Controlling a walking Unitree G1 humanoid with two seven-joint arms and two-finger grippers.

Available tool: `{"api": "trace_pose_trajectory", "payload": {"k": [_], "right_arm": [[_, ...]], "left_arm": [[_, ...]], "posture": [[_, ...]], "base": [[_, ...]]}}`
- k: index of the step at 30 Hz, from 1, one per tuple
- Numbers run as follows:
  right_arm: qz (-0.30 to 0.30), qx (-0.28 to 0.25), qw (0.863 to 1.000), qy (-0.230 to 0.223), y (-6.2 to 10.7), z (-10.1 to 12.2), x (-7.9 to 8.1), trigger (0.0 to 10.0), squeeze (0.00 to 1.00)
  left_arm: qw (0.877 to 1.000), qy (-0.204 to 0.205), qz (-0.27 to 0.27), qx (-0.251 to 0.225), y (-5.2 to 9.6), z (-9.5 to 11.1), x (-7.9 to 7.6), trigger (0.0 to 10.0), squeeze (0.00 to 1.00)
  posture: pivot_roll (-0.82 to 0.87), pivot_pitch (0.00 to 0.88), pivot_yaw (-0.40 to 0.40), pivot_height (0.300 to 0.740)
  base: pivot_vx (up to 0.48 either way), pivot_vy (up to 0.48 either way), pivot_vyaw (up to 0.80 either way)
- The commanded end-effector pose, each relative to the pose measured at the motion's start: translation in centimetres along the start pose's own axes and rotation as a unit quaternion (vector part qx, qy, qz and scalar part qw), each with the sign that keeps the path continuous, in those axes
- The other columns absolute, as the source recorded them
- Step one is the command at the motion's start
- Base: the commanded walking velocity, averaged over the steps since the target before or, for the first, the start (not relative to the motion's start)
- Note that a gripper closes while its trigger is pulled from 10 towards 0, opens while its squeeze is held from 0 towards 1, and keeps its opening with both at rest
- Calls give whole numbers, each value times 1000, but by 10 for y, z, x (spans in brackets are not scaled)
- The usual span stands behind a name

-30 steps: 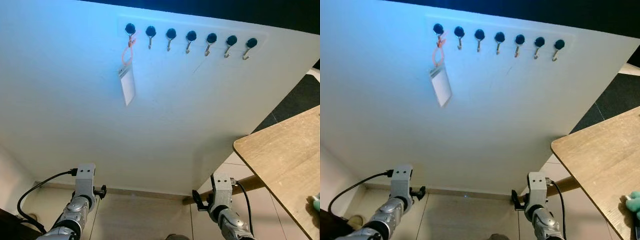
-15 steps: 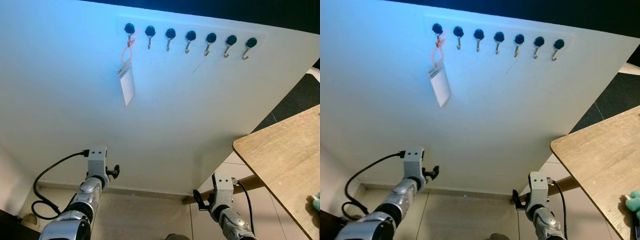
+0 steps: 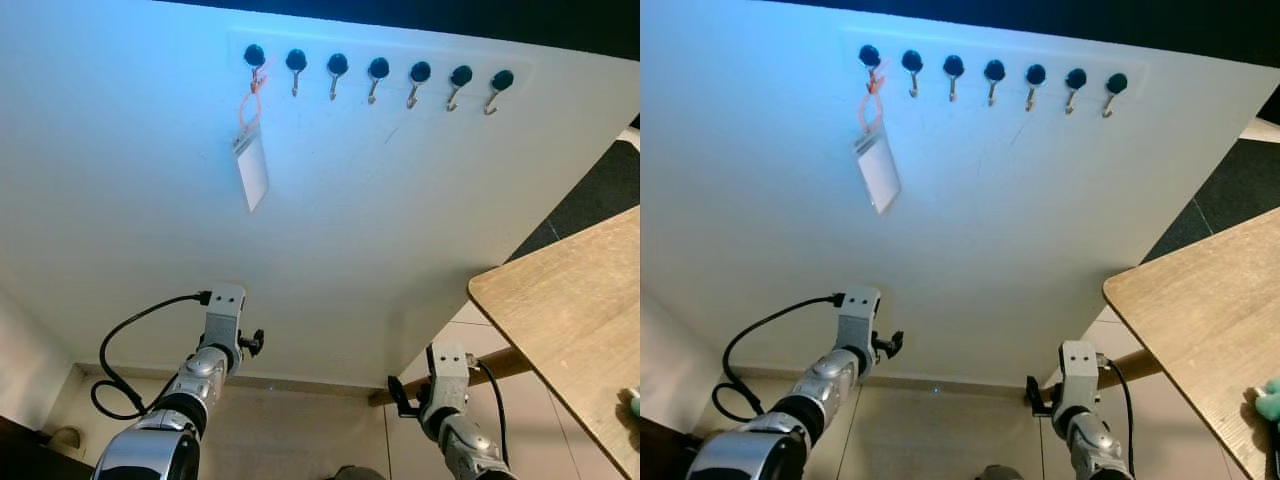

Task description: Hang keys on a hook

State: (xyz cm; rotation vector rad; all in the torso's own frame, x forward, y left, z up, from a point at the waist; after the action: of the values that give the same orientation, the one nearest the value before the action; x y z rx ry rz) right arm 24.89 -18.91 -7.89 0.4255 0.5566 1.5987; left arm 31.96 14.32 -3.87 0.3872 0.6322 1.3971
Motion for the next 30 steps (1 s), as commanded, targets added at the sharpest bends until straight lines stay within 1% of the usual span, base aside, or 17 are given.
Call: {"api": "trace_pose_trajectory", "payload": {"k": [1, 3, 5, 6, 7, 11, 16, 18, 19, 21, 22, 23, 24, 27, 28, 29, 30], "right_arm": [[-8, -1, 1000, -4, 3, -3, -4, 10000, 0], [-7, -1, 1000, -3, 3, -4, -4, 10000, 0], [-3, -4, 1000, 0, 2, -1, -3, 10000, 0], [2, -9, 1000, 4, 0, 2, -2, 10000, 0], [2, -9, 1000, 4, 0, 2, -2, 10000, 0], [3, -13, 1000, 6, -1, 5, -1, 10000, 0], [-7, -27, 1000, -8, -2, 12, -2, 10000, 0], [-14, -31, 999, -15, -2, 13, -4, 10000, 0], [-17, -33, 999, -14, -2, 14, -5, 10000, 0], [-26, -33, 999, -8, -1, 14, -11, 10000, 0], [-31, -33, 999, -3, -1, 14, -15, 10000, 0], [-31, -33, 999, -3, -1, 14, -15, 10000, 0], [-35, -32, 999, 0, 0, 14, -19, 10000, 0], [-38, -32, 999, 5, 0, 15, -24, 10000, 0], [-36, -34, 999, 6, 0, 16, -24, 10000, 0], [-36, -34, 999, 6, 0, 16, -24, 10000, 0], [-30, -41, 999, 8, 0, 18, -21, 10000, 0]], "left_arm": [[1000, -7, -11, 12, -2, -3, -10, 10000, 0], [1000, -8, -11, 11, -2, -2, -11, 10000, 0], [1000, -7, -13, 10, -3, -1, -15, 10000, 0], [1000, -12, -20, 9, -4, -2, -22, 10000, 0], [1000, -12, -20, 9, -4, -2, -22, 10000, 0], [999, -16, -26, 15, -3, -10, -30, 10000, 0], [999, -16, -26, 20, -3, -17, -36, 10000, 0], [999, -25, -29, 23, -2, -20, -37, 10000, 0], [999, -29, -25, 26, -2, -22, -34, 10000, 0], [999, -28, -7, 24, -1, -21, -23, 10000, 0], [999, -36, 3, 13, 0, -15, -14, 10000, 0], [999, -36, 3, 13, 0, -15, -14, 10000, 0], [999, -40, 8, 0, 1, -9, -4, 10000, 0], [999, -40, -2, -31, 6, 2, 13, 10000, 0], [998, -42, -6, -46, 8, 5, 15, 10000, 0], [998, -42, -6, -46, 8, 5, 15, 10000, 0], [996, -33, -16, -82, 11, 13, 16, 10000, 0]], "posture": [[-8, 44, -64, 740], [-8, 44, -64, 740], [-2, 41, -68, 740], [4, 38, -73, 740], [4, 38, -73, 740], [-7, 37, -69, 740], [-17, 33, -54, 740], [-18, 33, -55, 740], [-20, 35, -62, 740], [-16, 38, -68, 740], [-6, 45, -74, 740], [-6, 45, -74, 740], [2, 46, -76, 740], [10, 51, -76, 740], [11, 52, -75, 740], [11, 52, -75, 740], [15, 51, -78, 740]], "base": [[0, 0, 0], [0, 0, 0], [0, 0, 0], [0, 0, 0], [0, 0, 0], [0, 0, 0], [0, 0, 0], [0, 0, 0], [0, 0, 0], [0, 0, 0], [0, 0, 0], [0, 0, 0], [0, 0, 0], [0, 0, 0], [0, 0, 0], [0, 0, 0], [0, 0, 0]]}}
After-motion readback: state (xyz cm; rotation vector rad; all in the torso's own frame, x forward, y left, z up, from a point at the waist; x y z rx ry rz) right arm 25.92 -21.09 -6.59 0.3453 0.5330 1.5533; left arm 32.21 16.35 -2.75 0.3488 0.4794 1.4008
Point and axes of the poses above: a point about 5 cm out from each wrist's last joint towards the gripper, its own y axis pointing back from the gripper into the wrist, its own z axis along the axis of the wrist's last joint, x = y × z, the point moved 4 cm from there along -y, pointing out of the wrist towards the gripper, and after that the axes turned 11 degrees about y, right-handed, at the moved point
